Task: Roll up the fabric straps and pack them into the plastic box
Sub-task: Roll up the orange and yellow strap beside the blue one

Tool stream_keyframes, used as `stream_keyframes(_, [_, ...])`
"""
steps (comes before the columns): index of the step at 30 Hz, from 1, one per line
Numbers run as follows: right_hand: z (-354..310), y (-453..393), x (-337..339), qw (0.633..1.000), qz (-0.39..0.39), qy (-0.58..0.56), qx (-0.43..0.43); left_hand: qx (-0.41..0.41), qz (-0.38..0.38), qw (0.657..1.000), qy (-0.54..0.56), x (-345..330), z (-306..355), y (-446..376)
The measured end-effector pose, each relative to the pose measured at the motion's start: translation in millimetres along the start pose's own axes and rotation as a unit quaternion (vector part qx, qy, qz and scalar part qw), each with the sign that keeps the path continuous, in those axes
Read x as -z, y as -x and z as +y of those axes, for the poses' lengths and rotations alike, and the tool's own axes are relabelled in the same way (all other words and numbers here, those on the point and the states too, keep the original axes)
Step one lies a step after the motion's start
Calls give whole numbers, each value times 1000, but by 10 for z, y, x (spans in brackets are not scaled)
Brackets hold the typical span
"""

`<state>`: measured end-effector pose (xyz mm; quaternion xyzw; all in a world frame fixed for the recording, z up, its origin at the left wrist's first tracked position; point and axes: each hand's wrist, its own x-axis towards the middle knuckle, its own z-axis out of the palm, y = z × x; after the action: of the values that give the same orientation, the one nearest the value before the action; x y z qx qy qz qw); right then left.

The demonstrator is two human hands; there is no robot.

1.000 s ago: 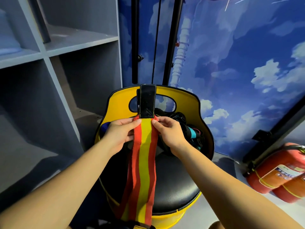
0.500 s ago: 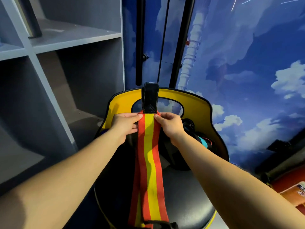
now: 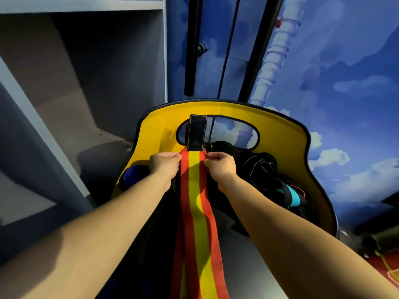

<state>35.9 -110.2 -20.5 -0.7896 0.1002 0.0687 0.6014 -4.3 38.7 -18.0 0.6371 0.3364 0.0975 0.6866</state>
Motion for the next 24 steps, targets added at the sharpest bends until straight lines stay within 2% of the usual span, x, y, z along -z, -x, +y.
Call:
stream_keyframes(5, [48, 136, 59, 997, -69, 20, 12, -27, -55, 995, -81, 10, -120, 100])
stream_keyframes(10, [-92, 667, 294, 994, -98, -29, 31, -62, -92, 988, -106, 195, -190, 570])
stream_keyframes(13, [17, 1087, 410, 993, -109, -12, 48, -72, -87, 986, -122, 403, -302, 896])
stream_keyframes(17, [373, 1653, 555, 989, -80, 108, 63, -23, -68, 991, -116, 717, -495, 1408])
stream_keyframes(21, [850, 2143, 692, 964, -62, 245, 79, 28, -80, 978, -191, 1016, -869, 1808])
stream_keyframes(24, [1123, 2374, 754, 944, -74, 305, 103, 59, -107, 963, -241, 1165, -1142, 1925])
